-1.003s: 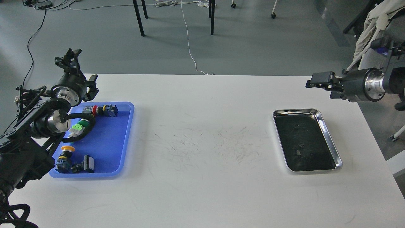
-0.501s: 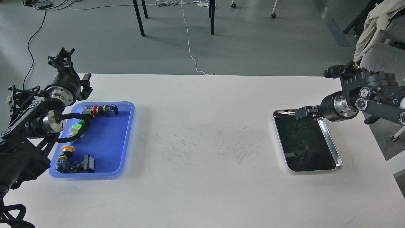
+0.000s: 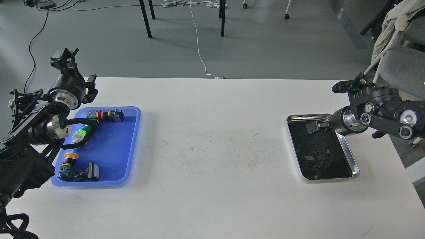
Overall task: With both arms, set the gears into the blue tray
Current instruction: 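Lower the right gripper onto the metal tray and grasp a black gear, then lift the black gear and move the right gripper toward the table center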
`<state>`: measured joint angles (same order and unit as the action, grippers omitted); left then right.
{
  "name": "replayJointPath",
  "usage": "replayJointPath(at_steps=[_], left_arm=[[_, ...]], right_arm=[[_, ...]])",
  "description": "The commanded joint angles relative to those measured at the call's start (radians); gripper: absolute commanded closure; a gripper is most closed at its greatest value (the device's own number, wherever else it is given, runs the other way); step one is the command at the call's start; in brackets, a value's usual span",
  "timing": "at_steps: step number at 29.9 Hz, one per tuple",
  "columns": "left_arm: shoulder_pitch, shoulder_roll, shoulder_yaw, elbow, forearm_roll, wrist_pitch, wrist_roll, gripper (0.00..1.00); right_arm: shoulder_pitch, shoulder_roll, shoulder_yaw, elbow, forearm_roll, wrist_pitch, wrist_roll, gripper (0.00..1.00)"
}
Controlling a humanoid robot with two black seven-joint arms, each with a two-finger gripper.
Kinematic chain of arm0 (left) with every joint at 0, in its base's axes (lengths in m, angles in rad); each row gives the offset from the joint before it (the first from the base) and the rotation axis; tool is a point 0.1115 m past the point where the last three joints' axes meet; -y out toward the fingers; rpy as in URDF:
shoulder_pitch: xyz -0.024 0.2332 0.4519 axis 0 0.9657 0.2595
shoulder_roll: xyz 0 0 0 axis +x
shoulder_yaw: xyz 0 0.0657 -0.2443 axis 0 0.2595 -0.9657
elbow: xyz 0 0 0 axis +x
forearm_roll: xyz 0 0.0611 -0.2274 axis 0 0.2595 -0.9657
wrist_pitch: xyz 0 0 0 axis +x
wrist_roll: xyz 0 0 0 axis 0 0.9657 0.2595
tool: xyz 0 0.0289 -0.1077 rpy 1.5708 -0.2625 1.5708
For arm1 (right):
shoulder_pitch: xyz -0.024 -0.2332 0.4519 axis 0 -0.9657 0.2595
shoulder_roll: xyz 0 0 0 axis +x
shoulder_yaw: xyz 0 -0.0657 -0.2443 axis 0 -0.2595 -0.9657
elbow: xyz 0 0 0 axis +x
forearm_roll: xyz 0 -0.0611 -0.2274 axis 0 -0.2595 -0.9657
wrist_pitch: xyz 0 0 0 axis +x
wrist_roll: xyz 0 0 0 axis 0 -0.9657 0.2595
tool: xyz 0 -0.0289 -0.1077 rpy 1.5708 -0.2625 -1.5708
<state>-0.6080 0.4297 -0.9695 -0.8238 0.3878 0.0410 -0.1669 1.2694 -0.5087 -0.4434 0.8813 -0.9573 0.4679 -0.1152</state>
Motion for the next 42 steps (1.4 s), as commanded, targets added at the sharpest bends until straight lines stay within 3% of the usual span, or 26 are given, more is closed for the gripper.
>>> replayJointPath(at_steps=[1,10,17,25,28,34,39,42], left_arm=[[0.002,0.001,0.000,0.000,-0.001,-0.001,-0.003,0.02],[0.005,0.009,0.000,0.000,-0.003,-0.003,-0.008,0.02],[0.005,0.020,-0.002,0.000,-0.003,-0.003,-0.008,0.02],[0.019,0.026,-0.005,0.000,-0.004,-0.003,-0.008,0.02],[0.019,0.029,-0.006,0.000,-0.004,-0.003,-0.013,0.02],[0.019,0.041,-0.008,0.000,-0.004,-0.003,-0.014,0.02],[0.019,0.041,-0.006,0.000,-0.004,-0.003,-0.014,0.02],[0.019,0.041,-0.006,0.002,-0.004,-0.003,-0.014,0.02]], right_arm=[[-0.022,0.028,0.000,-0.034,0.000,-0.005,0.000,0.03],[-0.054,0.124,0.000,-0.137,0.003,-0.038,0.000,0.07],[-0.067,0.130,0.000,-0.153,0.003,-0.040,0.002,0.08],[-0.068,0.130,-0.001,-0.154,0.003,-0.040,0.003,0.16],[-0.068,0.130,-0.001,-0.163,0.003,-0.040,0.003,0.30],[-0.070,0.130,-0.001,-0.168,0.006,-0.037,0.003,0.44],[-0.067,0.130,-0.001,-0.168,0.006,-0.032,0.005,0.65],[-0.067,0.130,-0.001,-0.168,0.006,-0.032,0.005,0.83]])
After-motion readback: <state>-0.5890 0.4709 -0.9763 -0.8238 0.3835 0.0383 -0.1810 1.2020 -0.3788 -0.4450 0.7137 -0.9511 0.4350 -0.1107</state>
